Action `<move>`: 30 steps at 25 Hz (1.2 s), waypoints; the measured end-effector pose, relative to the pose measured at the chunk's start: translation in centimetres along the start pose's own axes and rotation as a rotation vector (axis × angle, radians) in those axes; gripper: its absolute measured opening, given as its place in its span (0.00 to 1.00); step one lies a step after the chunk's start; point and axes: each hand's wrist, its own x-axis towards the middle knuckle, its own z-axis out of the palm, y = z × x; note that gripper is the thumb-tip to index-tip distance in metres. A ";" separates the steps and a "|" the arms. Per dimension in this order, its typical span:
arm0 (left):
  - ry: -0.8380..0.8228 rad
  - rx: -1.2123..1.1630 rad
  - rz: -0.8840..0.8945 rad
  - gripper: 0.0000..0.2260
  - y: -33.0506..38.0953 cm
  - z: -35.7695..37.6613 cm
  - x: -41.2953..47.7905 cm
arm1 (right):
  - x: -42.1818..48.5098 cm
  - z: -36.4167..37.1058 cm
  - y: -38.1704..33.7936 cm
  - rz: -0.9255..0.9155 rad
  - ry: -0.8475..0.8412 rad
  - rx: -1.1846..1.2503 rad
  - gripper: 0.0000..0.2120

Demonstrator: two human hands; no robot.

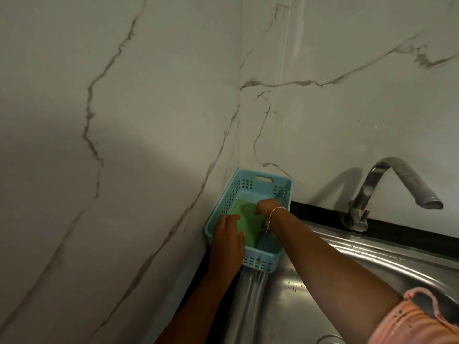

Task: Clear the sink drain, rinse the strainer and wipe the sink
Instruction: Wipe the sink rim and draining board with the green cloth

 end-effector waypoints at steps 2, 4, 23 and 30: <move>0.012 -0.018 0.012 0.16 0.2 0.1 -0.1 | 0.8 0.3 0.4 0.034 0.025 0.070 0.17; 0.028 -0.035 0.018 0.16 0.2 0.1 -0.2 | 1.3 0.8 1.0 0.033 0.071 0.104 0.17; 0.311 -0.649 -0.222 0.11 5.0 -3.5 0.5 | -11.3 -7.5 -3.4 -0.611 0.211 0.381 0.07; 0.162 -0.797 -0.210 0.16 10.0 -3.2 -3.2 | -16.0 -12.4 3.1 -0.496 0.065 0.635 0.11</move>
